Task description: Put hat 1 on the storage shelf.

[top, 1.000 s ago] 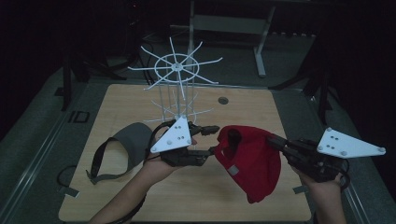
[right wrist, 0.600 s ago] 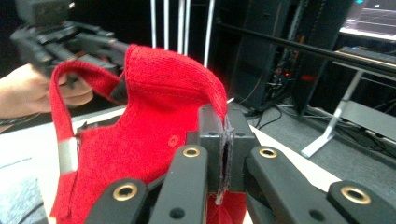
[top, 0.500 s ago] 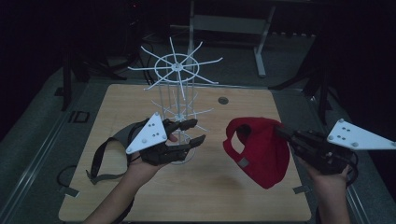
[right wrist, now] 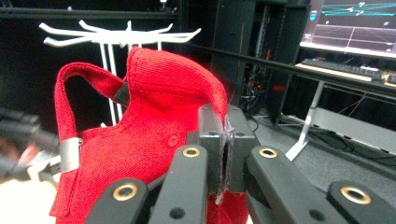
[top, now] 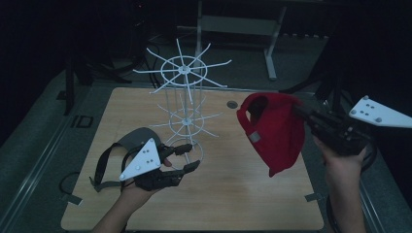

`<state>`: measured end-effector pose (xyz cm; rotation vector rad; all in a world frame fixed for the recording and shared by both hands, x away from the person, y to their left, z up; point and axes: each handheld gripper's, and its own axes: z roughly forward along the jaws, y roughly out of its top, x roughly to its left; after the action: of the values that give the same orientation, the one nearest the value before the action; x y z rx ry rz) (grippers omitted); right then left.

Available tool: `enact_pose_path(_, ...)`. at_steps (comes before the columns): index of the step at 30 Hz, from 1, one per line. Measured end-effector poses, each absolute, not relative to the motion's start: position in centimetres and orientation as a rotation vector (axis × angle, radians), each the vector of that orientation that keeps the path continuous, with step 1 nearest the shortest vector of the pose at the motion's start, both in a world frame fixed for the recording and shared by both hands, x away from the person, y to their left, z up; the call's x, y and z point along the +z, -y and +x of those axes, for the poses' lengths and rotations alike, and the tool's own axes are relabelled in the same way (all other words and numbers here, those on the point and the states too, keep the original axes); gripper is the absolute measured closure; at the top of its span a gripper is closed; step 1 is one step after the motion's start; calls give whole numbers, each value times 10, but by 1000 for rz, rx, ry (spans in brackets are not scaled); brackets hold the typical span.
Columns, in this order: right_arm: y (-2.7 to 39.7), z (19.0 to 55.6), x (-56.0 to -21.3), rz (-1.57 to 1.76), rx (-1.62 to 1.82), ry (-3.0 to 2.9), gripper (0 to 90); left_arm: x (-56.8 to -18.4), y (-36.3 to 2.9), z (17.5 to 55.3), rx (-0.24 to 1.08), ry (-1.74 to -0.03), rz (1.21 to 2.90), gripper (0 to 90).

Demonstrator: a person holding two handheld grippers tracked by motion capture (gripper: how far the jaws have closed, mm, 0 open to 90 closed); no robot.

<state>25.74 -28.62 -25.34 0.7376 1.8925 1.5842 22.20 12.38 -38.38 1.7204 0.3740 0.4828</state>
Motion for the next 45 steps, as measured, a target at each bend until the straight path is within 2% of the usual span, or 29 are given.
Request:
enact_pose_path(6, 279, 272, -241, 742, 1610, -1867, 880, -404, -139, 220, 447, -406, 1728, 522)
enact_pose_path(13, 266, 290, -229, 749, 1627, -1854, 880, -444, -151, 225, 335, -449, 1756, 512)
enact_pose_path(16, 259, 295, -226, 745, 1623, -1859, 880, -467, -156, 227, 270, -450, 1751, 461)
enact_pose_path(18, 254, 298, -225, 741, 1635, -1868, 880, -481, -158, 230, 205, -457, 1757, 353)
enact_pose_path(23, 246, 304, -230, 747, 1615, -1892, 880, -509, -158, 238, 144, -485, 1796, 142)
enact_pose_path(28, 242, 307, -233, 750, 1608, -1907, 879, -527, -155, 242, 140, -498, 1848, 79)
enact_pose_path(34, 240, 306, -238, 733, 1599, -1920, 879, -533, -160, 245, 190, -543, 1850, 73)
enact_pose_path(45, 238, 307, -255, 726, 1585, -1963, 878, -548, -164, 247, 172, -580, 1866, 74)
